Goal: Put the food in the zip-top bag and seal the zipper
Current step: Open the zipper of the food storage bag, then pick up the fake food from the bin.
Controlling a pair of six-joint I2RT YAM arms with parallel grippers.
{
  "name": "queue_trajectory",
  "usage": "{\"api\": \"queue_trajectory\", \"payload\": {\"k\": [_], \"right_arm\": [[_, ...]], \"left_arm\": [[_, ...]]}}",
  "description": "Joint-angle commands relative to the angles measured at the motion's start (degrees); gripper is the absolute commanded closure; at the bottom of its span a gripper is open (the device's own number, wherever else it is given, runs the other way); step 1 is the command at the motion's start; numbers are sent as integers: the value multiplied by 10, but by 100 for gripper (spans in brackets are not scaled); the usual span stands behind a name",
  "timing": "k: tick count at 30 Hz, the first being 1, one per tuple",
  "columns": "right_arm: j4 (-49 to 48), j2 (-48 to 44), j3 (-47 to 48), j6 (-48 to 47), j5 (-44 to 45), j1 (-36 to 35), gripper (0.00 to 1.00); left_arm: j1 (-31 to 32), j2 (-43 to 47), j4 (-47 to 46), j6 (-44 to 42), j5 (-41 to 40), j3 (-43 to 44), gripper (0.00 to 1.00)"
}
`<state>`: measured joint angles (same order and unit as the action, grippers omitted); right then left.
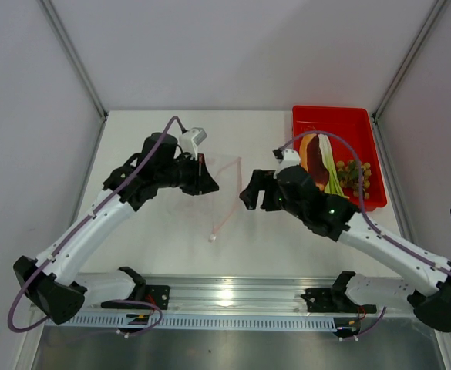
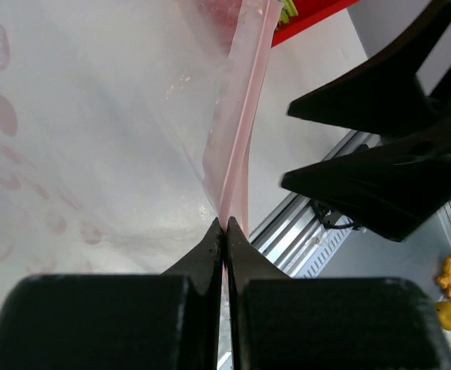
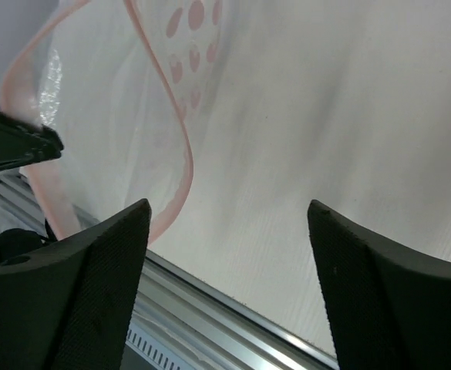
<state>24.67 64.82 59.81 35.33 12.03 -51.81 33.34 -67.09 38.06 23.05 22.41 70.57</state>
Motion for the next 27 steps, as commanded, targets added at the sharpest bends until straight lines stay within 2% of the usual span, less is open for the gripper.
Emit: {"api": "queue_trajectory", "payload": {"k": [1, 7, 8, 11, 12, 15, 18, 22, 27], "right_arm": [[51, -54, 4, -26, -3, 28, 13], [79, -128, -10, -55, -9, 136, 9], [77, -130, -14, -61, -21, 180, 9], [72, -116, -16, -69, -43, 259, 10], [67, -104, -23, -69, -67, 310, 11], [31, -84, -40, -67, -110, 404, 12], [-8, -47, -62, -59, -149, 470, 15], [-69, 4, -83, -52, -185, 507, 19], [-107, 68, -87, -49, -170, 513, 21]], "left_arm": [[4, -14, -33, 6, -2, 28, 99], [4, -42, -47, -3, 3, 34, 99], [4, -45, -48, -3, 5, 35, 99], [4, -53, -63, -4, 19, 36, 99], [4, -54, -66, -4, 22, 38, 99], [4, -55, -77, -1, 31, 38, 99], [4, -54, -92, 9, 47, 33, 99], [4, -51, -120, 22, 70, 15, 99], [3, -61, -132, 24, 76, 1, 99]]}}
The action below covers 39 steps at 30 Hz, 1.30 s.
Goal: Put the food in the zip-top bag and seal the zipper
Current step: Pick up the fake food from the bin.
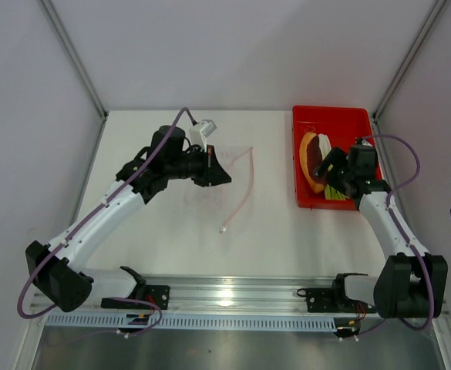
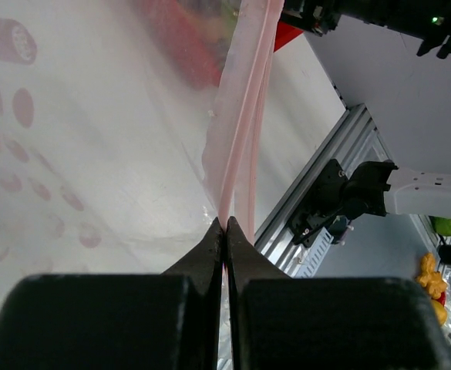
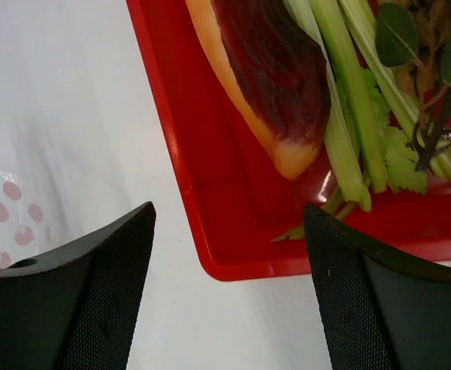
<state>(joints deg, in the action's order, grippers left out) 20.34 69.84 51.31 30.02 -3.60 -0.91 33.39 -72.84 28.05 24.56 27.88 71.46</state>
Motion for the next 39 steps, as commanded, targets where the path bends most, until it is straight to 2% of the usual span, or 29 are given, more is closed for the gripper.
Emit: {"api": "queue_trajectory", "payload": {"k": [1, 9, 16, 28, 29, 32, 33, 35, 37, 39], "right_arm": [[-78, 24, -4, 7, -14, 4, 22], [-126, 104, -13, 19, -24, 42, 23], [-156, 167, -7, 2, -30, 53, 19], [-245, 247, -9, -7, -101, 59, 30], [-250, 249, -9, -8, -101, 59, 32], [-252, 262, 0, -19, -101, 59, 46], [-250, 265, 3, -20, -103, 59, 60], [-244, 262, 8, -22, -100, 59, 73], [-240, 244, 4, -21, -92, 58, 74], [-232, 228, 3, -22, -86, 59, 79]], "left_arm": [[4, -5, -34, 8, 23, -7, 99], [4, -24, -43, 8, 31, -8, 99], [4, -32, -49, 9, 38, -9, 99], [4, -46, -51, 11, 42, -9, 99], [4, -47, -51, 10, 42, -9, 99], [4, -50, -50, 9, 41, -9, 99], [4, -52, -50, 10, 41, -9, 99], [5, -54, -50, 10, 41, -10, 100], [5, -55, -49, 11, 41, -9, 99], [5, -56, -48, 10, 39, -10, 99]]}}
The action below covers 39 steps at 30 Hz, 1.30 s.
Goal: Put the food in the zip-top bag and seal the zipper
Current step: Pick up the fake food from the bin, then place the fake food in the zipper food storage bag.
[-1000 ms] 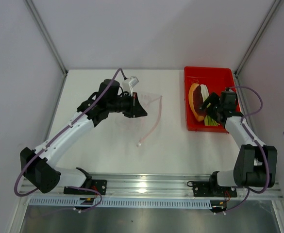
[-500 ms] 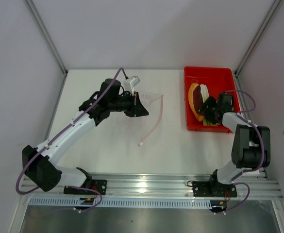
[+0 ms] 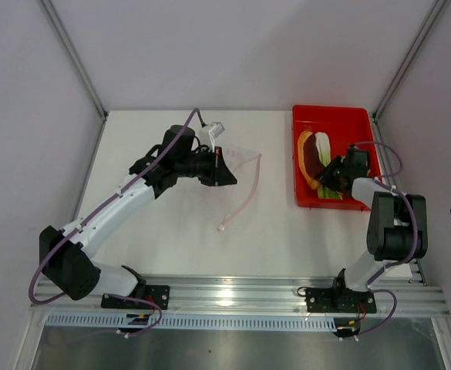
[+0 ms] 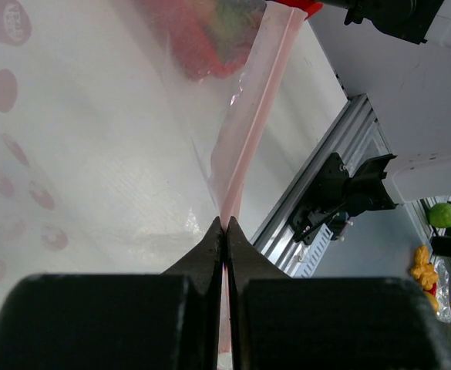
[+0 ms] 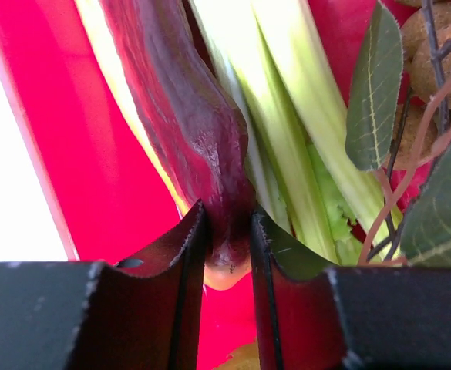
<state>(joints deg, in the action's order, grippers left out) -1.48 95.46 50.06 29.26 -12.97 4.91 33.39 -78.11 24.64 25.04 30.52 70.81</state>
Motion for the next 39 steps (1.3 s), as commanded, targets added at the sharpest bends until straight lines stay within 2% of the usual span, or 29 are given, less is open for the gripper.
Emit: {"api": "queue_trajectory", "payload": {"k": [1, 4, 8, 12, 18, 23, 27, 30, 34, 39], "right_arm": [[-6, -46, 19, -17, 18, 1, 81], [16, -79, 26, -28, 37, 1, 88], [67, -105, 54, -48, 49, 1, 88], [99, -127, 63, -58, 51, 1, 100], [149, -190, 65, -57, 6, 0, 100], [254, -307, 68, -47, -21, -30, 100], [334, -434, 65, -30, -45, -99, 100], [397, -487, 67, -15, -56, -125, 100], [451, -576, 58, 19, -133, -156, 100], [508, -650, 34, 47, -180, -177, 100]], "left_arm": [[5, -1, -14, 5, 10, -4, 100], [5, -1, -10, 5, 6, -6, 99], [5, -1, -10, 5, 0, -8, 100], [5, -1, -9, 6, -4, -11, 99], [5, -3, -7, 5, -15, -11, 99], [5, -11, 1, 2, -25, -2, 99], [5, -12, 21, -10, -60, 4, 99], [5, -6, 33, -12, -89, 0, 99], [5, 8, 30, -11, -104, -20, 99], [5, 20, 32, -10, -116, -30, 99]]}}
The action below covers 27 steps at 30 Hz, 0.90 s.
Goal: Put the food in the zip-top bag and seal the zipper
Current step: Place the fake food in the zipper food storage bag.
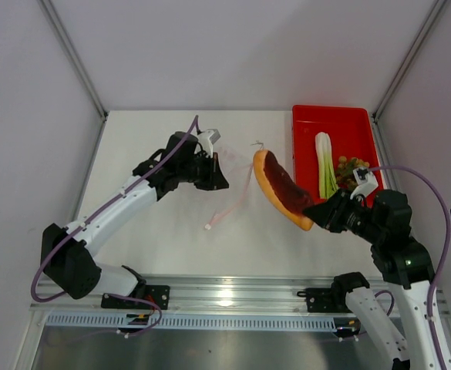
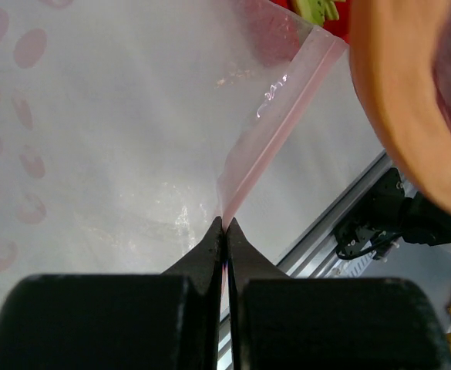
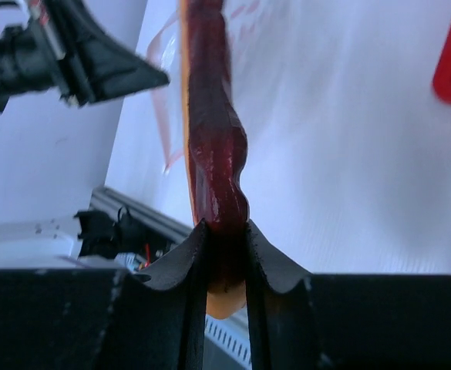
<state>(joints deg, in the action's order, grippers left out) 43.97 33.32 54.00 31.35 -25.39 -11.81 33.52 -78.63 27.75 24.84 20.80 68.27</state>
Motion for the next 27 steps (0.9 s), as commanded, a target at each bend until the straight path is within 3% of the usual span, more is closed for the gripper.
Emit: {"api": "queue_trajectory", "payload": {"k": [1, 10, 27], "right_arm": [[78, -43, -5, 23, -65, -12, 100], [154, -71, -1, 6, -128, -12, 100], [141, -76, -42, 4, -179, -12, 100]], "left_arm": [[4, 27, 1, -8, -24, -9, 100], [4, 36, -18, -2, -22, -24, 99], [5, 27, -51, 15, 14, -33, 99]]}}
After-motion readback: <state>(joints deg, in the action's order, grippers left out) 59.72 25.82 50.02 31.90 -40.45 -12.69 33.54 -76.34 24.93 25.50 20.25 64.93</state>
